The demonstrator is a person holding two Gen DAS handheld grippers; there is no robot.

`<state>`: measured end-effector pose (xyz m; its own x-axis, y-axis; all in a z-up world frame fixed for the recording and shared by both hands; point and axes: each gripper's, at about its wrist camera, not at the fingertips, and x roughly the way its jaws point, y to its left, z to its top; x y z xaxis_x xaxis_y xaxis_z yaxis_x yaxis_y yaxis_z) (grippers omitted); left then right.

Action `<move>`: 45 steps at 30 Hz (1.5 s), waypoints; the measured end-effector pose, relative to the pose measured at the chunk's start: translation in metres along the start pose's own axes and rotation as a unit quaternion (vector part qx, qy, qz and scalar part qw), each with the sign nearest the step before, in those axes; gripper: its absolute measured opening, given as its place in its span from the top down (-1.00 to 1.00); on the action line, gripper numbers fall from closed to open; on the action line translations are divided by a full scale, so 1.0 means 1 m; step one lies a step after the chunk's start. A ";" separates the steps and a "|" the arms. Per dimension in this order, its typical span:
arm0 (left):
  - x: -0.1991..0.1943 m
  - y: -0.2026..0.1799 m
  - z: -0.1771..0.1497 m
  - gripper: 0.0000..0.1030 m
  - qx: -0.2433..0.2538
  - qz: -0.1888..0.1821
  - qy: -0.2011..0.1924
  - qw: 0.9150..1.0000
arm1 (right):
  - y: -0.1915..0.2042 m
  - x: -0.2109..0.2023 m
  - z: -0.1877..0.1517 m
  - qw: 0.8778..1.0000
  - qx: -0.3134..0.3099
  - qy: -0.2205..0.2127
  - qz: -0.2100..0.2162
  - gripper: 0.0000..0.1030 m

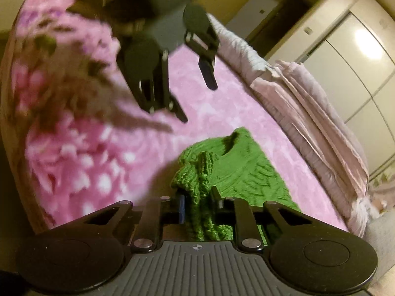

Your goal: Fold clothes

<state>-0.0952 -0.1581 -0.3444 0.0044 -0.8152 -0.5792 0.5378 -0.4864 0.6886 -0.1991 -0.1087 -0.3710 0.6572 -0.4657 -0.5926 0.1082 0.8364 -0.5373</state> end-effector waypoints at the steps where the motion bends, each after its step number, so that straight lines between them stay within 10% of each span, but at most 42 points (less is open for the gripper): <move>1: 0.009 0.003 0.001 -0.21 0.019 0.001 -0.001 1.000 | -0.007 -0.004 0.002 1.000 0.011 -0.001 0.002 0.71; 10: 0.070 0.006 0.012 -0.27 0.145 -0.025 -0.034 0.989 | -0.031 -0.027 0.011 0.999 0.044 -0.005 0.011 0.72; 18: 0.088 0.013 0.028 0.71 0.172 -0.062 -0.040 0.982 | -0.040 -0.037 0.007 0.998 0.063 -0.013 0.019 0.73; 32: -0.041 0.013 0.004 0.75 0.162 -0.051 0.044 0.985 | 0.007 -0.095 0.025 0.985 0.097 -0.093 0.103 0.75; 45: 0.008 0.071 0.173 0.73 0.166 -0.048 0.007 0.985 | -0.086 -0.141 -0.045 0.922 0.357 -0.147 -0.007 0.75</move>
<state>-0.2032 -0.2537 -0.2250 -0.0200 -0.7570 -0.6532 0.2301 -0.6392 0.7338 -0.3347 -0.1278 -0.2685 0.8146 -0.4668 -0.3441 0.5128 0.8570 0.0514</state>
